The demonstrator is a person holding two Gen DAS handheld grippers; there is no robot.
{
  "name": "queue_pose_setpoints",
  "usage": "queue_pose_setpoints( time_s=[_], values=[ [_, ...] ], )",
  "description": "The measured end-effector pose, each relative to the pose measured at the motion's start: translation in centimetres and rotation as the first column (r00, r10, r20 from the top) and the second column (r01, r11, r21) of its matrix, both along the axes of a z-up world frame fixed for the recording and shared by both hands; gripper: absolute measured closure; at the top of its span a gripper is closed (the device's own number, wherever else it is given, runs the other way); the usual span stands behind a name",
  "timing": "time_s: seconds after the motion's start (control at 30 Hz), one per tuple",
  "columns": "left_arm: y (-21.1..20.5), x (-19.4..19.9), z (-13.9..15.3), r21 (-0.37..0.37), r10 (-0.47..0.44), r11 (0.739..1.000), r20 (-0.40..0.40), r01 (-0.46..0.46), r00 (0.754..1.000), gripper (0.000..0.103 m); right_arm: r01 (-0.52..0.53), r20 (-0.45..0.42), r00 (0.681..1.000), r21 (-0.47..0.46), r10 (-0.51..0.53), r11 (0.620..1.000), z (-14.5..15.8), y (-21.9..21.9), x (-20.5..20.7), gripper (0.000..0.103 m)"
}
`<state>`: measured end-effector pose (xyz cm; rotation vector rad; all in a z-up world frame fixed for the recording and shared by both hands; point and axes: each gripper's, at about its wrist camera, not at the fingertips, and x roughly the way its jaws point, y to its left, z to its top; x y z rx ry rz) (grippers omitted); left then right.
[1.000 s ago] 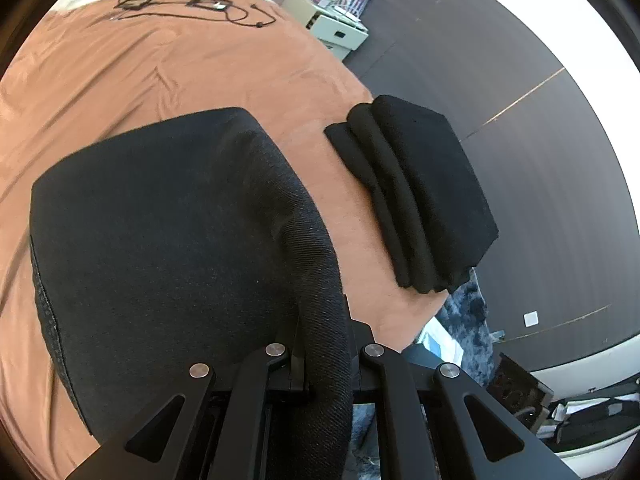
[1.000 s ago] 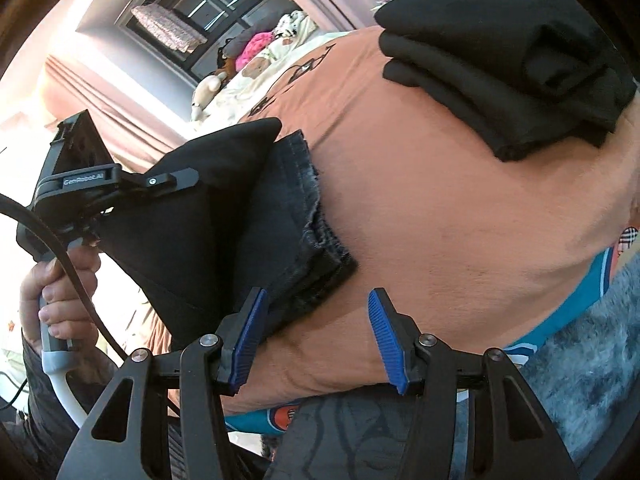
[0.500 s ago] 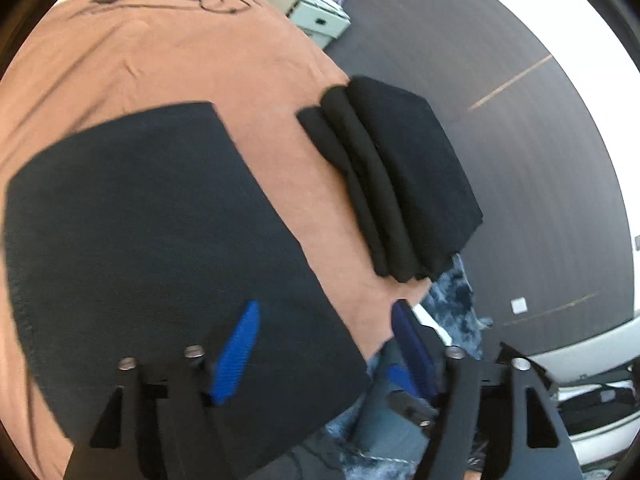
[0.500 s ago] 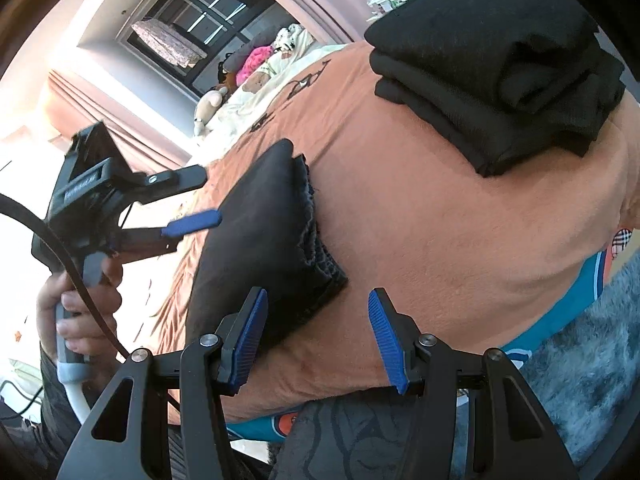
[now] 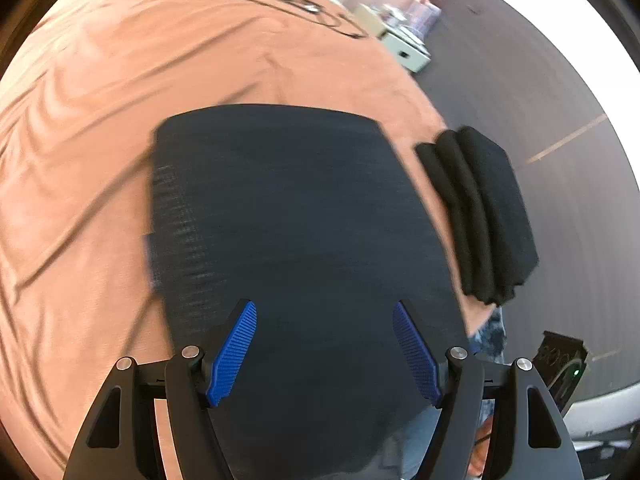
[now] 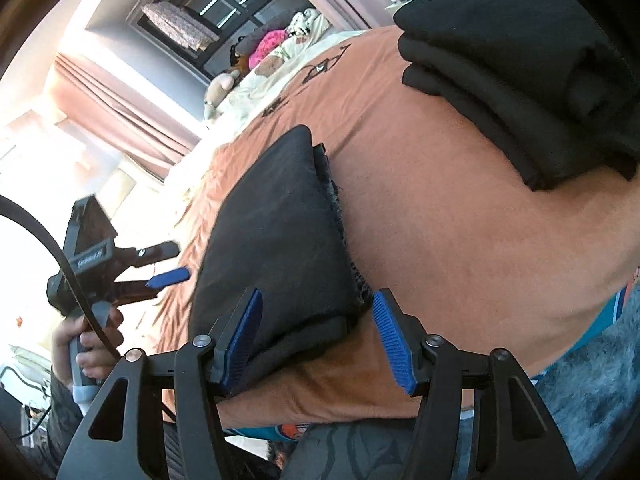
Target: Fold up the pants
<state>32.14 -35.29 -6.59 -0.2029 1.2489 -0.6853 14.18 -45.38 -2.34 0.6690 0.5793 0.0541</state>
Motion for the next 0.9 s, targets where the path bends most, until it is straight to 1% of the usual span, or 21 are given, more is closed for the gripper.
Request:
queue_pose_setpoints(
  time_s=[0.2, 0.27, 0.3, 0.33, 0.37, 0.43, 0.53, 0.57, 0.63, 0.7, 0.77, 0.8, 0.83, 0.87, 0.9],
  values=[
    [4.2, 1.4, -1.9, 0.012, 0.079, 0.997, -0.037, -0.078, 0.996, 0.030, -0.023, -0.051, 0.998, -0.052, 0.020, 0.998, 0.2, 0.3, 2.4, 0.048],
    [4.9, 1.7, -2.5, 0.009, 0.098, 0.995, -0.053, -0.098, 0.994, 0.030, -0.029, -0.051, 0.998, -0.065, 0.026, 0.997, 0.5, 0.6, 2.7, 0.074],
    [5.3, 1.9, -2.9, 0.004, 0.105, 0.994, -0.063, -0.105, 0.992, 0.030, -0.021, -0.063, 0.998, -0.087, 0.015, 0.996, 0.7, 0.6, 2.8, 0.078],
    [5.6, 2.0, -3.3, -0.002, 0.113, 0.994, -0.074, -0.114, 0.991, 0.030, -0.014, -0.066, 0.998, -0.101, 0.007, 0.995, 0.9, 0.5, 2.9, 0.087],
    [5.8, 2.0, -3.6, -0.006, 0.117, 0.993, -0.080, -0.117, 0.990, 0.030, -0.012, -0.069, 0.998, -0.101, 0.005, 0.995, 1.1, 0.4, 3.0, 0.090],
    [6.0, 2.1, -4.4, -0.025, 0.118, 0.992, -0.102, -0.121, 0.988, 0.031, 0.002, -0.064, 0.998, -0.092, -0.008, 0.996, 1.7, 0.0, 2.9, 0.091],
    [6.0, 2.2, -5.5, -0.088, 0.102, 0.989, -0.143, -0.116, 0.984, 0.032, 0.028, -0.087, 0.996, -0.110, -0.038, 0.994, 1.4, 0.1, 3.3, 0.092],
    [5.8, 2.2, -5.7, -0.095, 0.100, 0.989, -0.149, -0.115, 0.984, 0.034, 0.029, -0.099, 0.994, -0.107, -0.039, 0.994, 1.0, 0.1, 3.5, 0.091],
    [5.7, 2.1, -6.3, -0.107, 0.093, 0.988, -0.167, -0.112, 0.982, 0.039, 0.014, -0.111, 0.994, -0.092, -0.024, 0.996, 0.7, 0.2, 3.9, 0.090],
    [5.8, 2.1, -6.8, -0.126, 0.086, 0.986, -0.188, -0.111, 0.978, 0.040, -0.009, -0.110, 0.994, -0.088, -0.001, 0.996, 1.2, 0.0, 4.1, 0.087],
    [5.7, 2.0, -7.1, -0.135, 0.085, 0.985, -0.194, -0.112, 0.977, 0.040, -0.026, -0.105, 0.994, -0.091, 0.016, 0.996, 1.9, -0.2, 4.2, 0.079],
    [5.7, 1.9, -7.1, -0.141, 0.084, 0.984, -0.197, -0.113, 0.977, 0.040, -0.030, -0.104, 0.994, -0.103, 0.019, 0.994, 2.2, -0.3, 4.4, 0.077],
    [5.8, 1.9, -7.3, -0.152, 0.083, 0.982, -0.204, -0.116, 0.975, 0.040, -0.035, -0.105, 0.994, -0.111, 0.023, 0.993, 2.5, -0.4, 4.6, 0.070],
    [6.1, 2.0, -7.6, -0.163, 0.084, 0.979, -0.212, -0.120, 0.974, 0.040, -0.047, -0.101, 0.994, -0.107, 0.036, 0.993, 2.8, -0.6, 5.0, 0.062],
    [6.1, 2.0, -7.8, -0.175, 0.085, 0.977, -0.221, -0.125, 0.971, 0.040, -0.055, -0.094, 0.994, -0.095, 0.046, 0.994, 2.7, -0.7, 5.0, 0.057]
  ],
)
